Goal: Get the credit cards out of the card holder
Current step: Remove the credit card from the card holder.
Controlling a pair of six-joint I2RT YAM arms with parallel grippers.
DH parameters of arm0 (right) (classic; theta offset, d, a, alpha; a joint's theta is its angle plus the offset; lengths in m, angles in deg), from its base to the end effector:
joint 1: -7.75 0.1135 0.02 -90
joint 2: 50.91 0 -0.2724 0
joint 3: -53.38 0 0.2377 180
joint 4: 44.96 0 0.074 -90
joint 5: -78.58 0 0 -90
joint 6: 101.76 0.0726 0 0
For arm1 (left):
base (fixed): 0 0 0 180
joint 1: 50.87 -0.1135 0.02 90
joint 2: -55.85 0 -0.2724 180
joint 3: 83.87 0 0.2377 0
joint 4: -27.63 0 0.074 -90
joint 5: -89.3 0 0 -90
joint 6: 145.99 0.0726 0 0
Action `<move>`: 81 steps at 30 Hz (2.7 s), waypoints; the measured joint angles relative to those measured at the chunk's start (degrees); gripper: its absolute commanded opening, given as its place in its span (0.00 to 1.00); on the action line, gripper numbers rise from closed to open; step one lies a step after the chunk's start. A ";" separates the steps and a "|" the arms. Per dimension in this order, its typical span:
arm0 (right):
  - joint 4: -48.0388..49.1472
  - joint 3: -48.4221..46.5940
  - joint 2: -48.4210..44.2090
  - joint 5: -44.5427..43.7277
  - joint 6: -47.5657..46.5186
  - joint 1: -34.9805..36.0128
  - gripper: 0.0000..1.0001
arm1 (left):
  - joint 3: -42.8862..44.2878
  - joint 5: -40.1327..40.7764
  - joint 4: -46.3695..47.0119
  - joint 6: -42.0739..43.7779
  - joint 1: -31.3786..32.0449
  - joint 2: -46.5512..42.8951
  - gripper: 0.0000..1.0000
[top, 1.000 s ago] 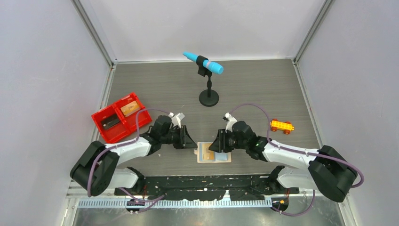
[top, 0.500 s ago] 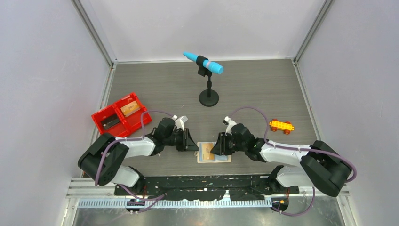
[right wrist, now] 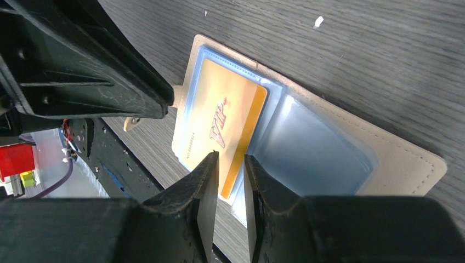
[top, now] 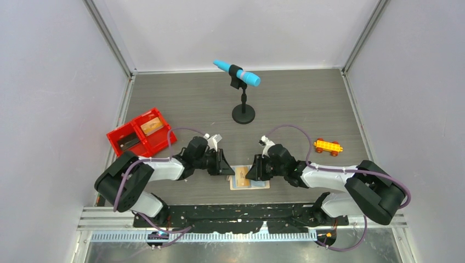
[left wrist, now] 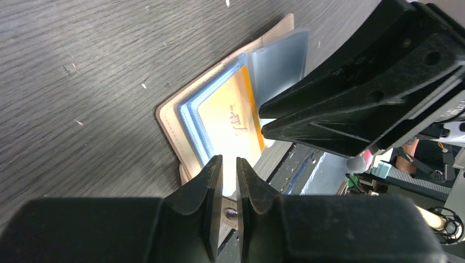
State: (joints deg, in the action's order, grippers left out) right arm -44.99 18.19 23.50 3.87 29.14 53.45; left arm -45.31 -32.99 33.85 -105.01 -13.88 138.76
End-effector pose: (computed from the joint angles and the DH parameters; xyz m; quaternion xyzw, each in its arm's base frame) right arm 0.1556 0.1869 0.1345 -0.0945 0.8923 0.3788 0.2267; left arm 0.1866 -0.1891 0.1341 0.0304 0.8718 -0.4694 0.1367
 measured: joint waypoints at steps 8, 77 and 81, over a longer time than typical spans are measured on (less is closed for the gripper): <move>1.29 -0.24 2.23 0.11 0.26 0.00 0.30 | 0.15 -0.31 4.02 -0.44 0.55 5.70 0.16; 3.23 4.11 -7.76 1.99 5.44 -3.45 0.05 | 0.59 -1.51 8.52 0.17 0.42 9.51 0.11; 2.49 4.55 -9.79 1.31 5.64 -3.54 0.05 | 0.70 -1.49 8.33 0.48 0.46 9.49 0.11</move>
State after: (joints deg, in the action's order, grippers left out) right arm -42.50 22.73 13.71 5.18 34.78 49.91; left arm -44.61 -34.48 42.18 -104.53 -13.42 148.25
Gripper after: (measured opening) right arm 0.065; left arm 0.109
